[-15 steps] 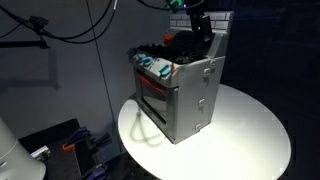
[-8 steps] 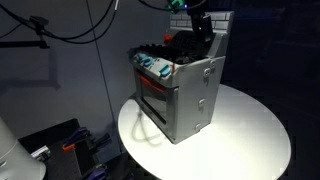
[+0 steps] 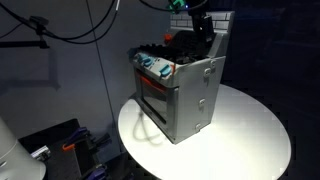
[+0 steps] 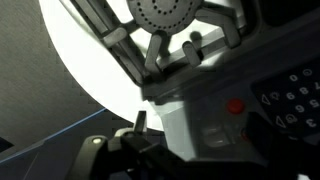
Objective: Press a button on the stove
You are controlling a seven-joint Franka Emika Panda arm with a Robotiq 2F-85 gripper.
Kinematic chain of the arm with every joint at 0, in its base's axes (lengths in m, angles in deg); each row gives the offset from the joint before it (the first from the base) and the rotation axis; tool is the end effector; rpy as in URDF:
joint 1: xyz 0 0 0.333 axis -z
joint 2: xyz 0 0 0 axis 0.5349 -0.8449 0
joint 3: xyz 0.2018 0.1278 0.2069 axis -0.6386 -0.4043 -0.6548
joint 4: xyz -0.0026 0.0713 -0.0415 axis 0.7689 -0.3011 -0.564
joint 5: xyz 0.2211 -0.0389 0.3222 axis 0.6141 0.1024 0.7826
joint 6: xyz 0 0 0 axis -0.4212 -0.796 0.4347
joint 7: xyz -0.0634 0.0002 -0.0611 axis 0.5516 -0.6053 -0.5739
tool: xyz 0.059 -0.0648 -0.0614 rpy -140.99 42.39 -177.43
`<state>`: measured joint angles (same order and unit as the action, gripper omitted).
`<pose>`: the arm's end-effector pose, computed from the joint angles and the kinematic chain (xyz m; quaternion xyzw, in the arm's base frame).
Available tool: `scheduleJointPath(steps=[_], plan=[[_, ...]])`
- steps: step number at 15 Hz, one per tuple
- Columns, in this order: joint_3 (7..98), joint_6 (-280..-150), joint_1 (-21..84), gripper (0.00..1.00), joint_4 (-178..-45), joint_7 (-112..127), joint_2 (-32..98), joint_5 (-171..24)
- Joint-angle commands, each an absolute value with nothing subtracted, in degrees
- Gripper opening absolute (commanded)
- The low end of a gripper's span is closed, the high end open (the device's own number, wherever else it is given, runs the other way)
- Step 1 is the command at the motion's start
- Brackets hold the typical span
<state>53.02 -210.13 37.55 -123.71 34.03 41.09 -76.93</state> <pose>0.6180 -0.1089 0.4862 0.9333 -0.3221 0.1569 0.0225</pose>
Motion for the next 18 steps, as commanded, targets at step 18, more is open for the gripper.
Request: scheduleJointPath(steps=[18], plan=[[52.7, -181.3, 36.5, 1.0, -122.8, 16.0, 49.5, -74.5]])
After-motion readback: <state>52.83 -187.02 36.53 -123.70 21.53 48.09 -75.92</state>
